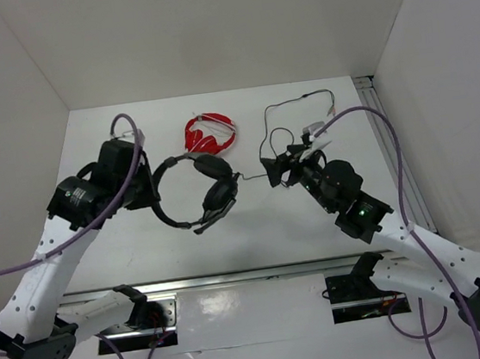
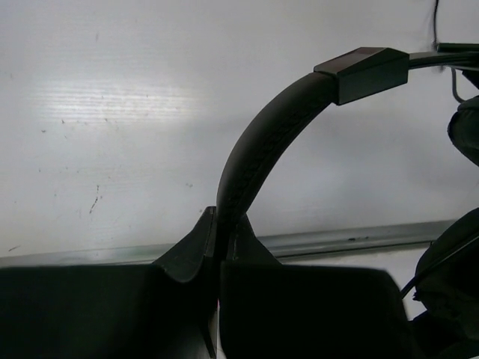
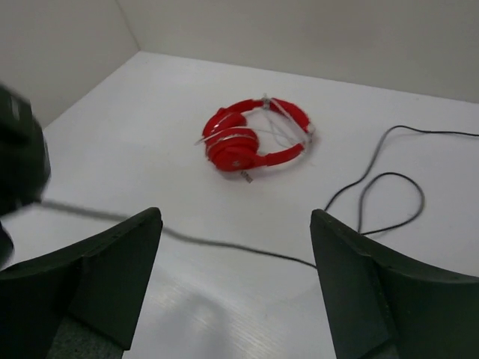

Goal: Wrap the headphones

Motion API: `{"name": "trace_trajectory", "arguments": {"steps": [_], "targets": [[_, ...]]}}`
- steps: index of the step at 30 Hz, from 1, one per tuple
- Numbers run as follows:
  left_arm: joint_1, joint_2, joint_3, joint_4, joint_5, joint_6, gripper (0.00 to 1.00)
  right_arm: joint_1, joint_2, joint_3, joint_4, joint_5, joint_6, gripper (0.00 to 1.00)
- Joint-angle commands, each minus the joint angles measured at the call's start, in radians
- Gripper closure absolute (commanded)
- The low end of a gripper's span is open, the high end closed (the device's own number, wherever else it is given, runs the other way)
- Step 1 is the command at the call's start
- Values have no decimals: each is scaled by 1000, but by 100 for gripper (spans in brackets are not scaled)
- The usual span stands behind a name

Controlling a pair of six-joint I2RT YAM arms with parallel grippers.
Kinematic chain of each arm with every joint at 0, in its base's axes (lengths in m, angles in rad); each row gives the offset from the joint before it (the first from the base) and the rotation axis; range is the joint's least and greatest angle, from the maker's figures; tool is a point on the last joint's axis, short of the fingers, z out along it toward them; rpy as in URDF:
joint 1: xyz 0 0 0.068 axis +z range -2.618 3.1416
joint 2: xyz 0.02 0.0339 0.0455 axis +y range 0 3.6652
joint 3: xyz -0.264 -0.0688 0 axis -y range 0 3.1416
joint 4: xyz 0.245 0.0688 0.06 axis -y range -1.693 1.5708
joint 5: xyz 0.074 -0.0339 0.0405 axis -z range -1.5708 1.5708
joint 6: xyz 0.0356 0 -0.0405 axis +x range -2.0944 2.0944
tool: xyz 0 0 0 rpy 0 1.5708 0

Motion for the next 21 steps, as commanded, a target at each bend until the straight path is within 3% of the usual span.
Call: {"name": "trace_trajectory", "arguments": {"steps": [1, 3, 11, 21], "targets": [[76, -39, 109, 62, 78, -19, 100, -22, 17, -94, -6, -255, 14, 11], [122, -39, 149, 62, 107, -19, 100, -22, 31, -136, 97, -374, 14, 11], [205, -48, 187, 52, 224, 2, 100, -22, 178, -167, 292, -344, -30, 10], [264, -48, 196, 52, 330, 31, 100, -31, 471, -50, 404, -382, -61, 9]]}}
